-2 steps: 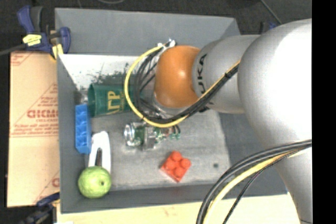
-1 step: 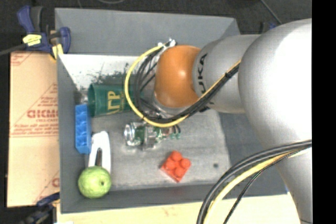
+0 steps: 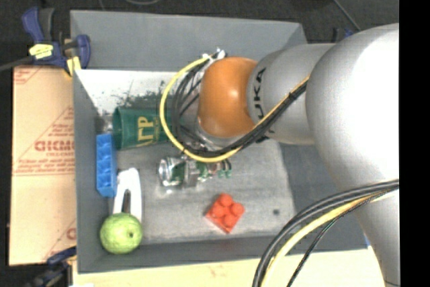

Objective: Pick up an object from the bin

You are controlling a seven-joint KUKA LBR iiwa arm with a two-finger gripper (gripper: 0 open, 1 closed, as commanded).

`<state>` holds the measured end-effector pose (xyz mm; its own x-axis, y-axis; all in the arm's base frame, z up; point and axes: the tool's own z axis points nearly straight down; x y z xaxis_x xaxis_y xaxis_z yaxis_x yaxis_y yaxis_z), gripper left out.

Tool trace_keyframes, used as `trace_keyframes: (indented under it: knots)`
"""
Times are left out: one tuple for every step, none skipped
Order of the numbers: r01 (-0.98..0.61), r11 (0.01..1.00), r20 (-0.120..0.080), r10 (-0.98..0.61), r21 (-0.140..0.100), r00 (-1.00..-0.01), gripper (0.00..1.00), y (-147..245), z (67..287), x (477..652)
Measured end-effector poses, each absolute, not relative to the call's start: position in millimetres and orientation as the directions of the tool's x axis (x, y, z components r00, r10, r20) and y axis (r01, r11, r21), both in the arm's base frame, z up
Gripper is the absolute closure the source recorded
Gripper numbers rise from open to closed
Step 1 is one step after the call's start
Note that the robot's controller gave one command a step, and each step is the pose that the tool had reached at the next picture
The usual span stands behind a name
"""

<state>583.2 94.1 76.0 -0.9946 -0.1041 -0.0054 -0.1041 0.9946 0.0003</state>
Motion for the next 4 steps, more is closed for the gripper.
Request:
trace_keyframes:
  knots:
    - [-0.104,0.995,-0.004,-0.104,0.000,-0.995,1.00,94,80,582.6]
    - [-0.105,0.995,-0.005,-0.105,0.000,-0.995,1.00,94,88,583.4]
    - [-0.105,0.995,0.001,-0.105,0.000,-0.995,1.00,93,97,582.1]
    - [-0.105,0.995,0.003,-0.105,0.000,-0.994,1.00,93,118,581.6]
